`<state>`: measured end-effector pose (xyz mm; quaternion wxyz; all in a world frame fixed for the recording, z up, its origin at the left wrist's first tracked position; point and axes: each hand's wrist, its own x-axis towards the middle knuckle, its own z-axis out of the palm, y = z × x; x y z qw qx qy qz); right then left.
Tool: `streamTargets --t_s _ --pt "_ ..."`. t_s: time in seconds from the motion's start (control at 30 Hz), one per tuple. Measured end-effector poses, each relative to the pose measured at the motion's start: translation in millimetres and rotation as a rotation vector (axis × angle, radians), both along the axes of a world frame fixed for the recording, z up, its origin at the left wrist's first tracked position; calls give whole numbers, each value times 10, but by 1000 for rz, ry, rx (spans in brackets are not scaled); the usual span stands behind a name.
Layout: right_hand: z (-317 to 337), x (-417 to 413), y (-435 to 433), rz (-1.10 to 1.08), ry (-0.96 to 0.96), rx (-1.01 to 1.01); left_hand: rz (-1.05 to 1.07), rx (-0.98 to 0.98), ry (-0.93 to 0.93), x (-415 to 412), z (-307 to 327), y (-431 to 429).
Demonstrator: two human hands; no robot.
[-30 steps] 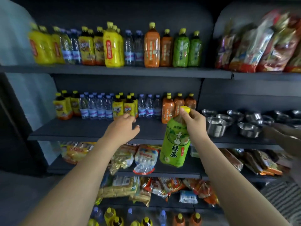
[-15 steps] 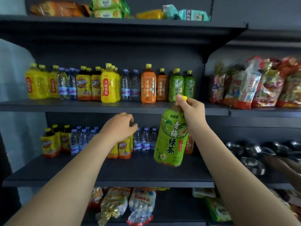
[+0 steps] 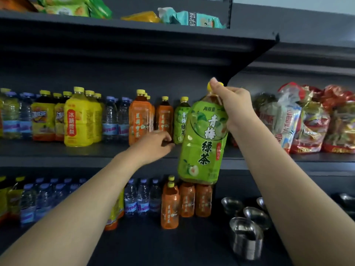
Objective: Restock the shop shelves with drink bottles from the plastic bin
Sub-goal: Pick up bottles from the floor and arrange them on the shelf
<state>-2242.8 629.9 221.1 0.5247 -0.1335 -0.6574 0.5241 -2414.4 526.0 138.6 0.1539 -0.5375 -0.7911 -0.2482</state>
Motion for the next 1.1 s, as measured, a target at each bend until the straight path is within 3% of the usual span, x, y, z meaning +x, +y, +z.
streamTargets --t_s 0.2,0.53,0.8,1.1 --pt "221 -126 414 -74 41 -11 -139 -240 -67 -188 -29 559" --pt "257 -475 1064 -206 43 8 -310 -459 -100 -541 -272 1156" --pt "143 -705 1549 -267 33 89 -193 -543 -146 -547 -288 1166" --pt "142 -1033 1983 -172 37 103 -145 -588 -152 -537 -284 1169"
